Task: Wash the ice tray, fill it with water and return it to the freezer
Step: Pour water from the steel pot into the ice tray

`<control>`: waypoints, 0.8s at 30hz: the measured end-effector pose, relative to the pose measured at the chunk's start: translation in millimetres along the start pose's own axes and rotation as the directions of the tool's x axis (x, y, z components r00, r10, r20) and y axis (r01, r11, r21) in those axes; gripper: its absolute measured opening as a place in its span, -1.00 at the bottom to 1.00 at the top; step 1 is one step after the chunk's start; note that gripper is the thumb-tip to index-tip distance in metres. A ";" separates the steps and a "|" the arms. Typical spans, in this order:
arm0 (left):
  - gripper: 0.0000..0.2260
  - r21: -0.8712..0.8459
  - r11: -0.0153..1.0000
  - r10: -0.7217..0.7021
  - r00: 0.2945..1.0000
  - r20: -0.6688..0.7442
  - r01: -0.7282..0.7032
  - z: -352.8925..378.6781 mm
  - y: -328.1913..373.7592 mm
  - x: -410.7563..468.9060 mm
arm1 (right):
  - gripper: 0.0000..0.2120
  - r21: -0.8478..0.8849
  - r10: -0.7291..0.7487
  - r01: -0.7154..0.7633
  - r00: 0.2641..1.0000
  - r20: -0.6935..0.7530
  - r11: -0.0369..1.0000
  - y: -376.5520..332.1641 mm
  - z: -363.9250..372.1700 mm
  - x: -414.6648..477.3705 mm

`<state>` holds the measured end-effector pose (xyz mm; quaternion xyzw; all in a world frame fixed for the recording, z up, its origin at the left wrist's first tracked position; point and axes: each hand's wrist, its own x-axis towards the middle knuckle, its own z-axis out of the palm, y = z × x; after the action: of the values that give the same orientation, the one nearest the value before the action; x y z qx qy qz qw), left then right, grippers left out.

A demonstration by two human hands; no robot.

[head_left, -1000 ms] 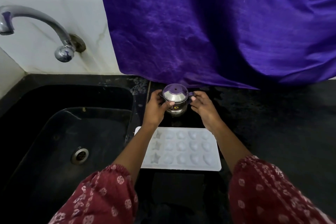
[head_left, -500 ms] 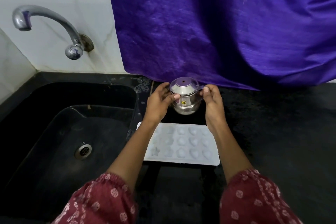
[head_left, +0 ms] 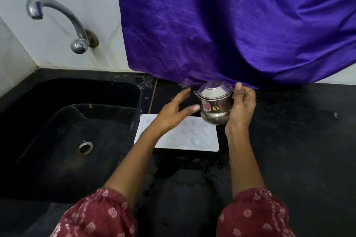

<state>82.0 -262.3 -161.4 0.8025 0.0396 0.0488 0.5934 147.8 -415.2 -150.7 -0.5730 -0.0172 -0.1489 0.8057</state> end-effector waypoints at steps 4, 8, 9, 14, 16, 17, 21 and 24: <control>-0.27 0.554 0.832 -0.007 1.000 0.026 -0.009 -29.9 -42.1 -11.0 | -0.85 -0.008 -0.017 0.016 0.998 -0.053 1.000 -5.5 -14.6 -0.1; 0.07 0.770 0.627 -0.175 0.984 -0.009 0.119 -49.1 -69.7 -20.7 | -0.81 -0.069 -0.040 0.034 0.995 -0.092 0.997 -13.5 -22.6 0.2; 0.15 0.801 0.582 -0.217 0.976 -0.017 0.143 -51.9 -74.7 -23.3 | -0.81 -0.081 -0.042 0.034 0.994 -0.097 0.996 -14.4 -24.4 0.2; 0.33 0.825 0.528 -0.303 0.952 -0.036 0.199 -58.8 -95.4 -33.8 | -0.81 -0.133 -0.049 0.036 0.994 -0.093 0.990 -13.4 -33.8 -0.5; 0.35 0.811 0.540 -0.306 0.950 -0.058 0.224 -58.6 -99.5 -36.1 | -0.81 -0.151 -0.053 0.038 0.994 -0.093 0.988 -13.1 -36.7 -1.1; 0.35 0.801 0.551 -0.302 0.951 -0.071 0.235 -58.1 -101.4 -36.7 | -0.81 -0.160 -0.053 0.038 0.994 -0.092 0.986 -12.9 -37.9 -1.4; 0.32 0.753 0.602 -0.278 0.954 -0.112 0.264 -54.6 -110.3 -41.3 | -0.81 -0.219 -0.051 0.035 0.996 -0.068 0.975 -10.1 -42.1 -2.1; 0.30 0.708 0.655 -0.235 0.962 -0.140 0.263 -52.3 -114.2 -45.6 | -0.81 -0.231 -0.040 0.024 0.997 -0.063 0.973 -9.0 -45.0 -1.2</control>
<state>29.6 -184.8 -256.7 0.9562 0.1756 -0.0379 0.2311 137.8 -459.5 -158.1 -0.6570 0.0180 -0.1821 0.7313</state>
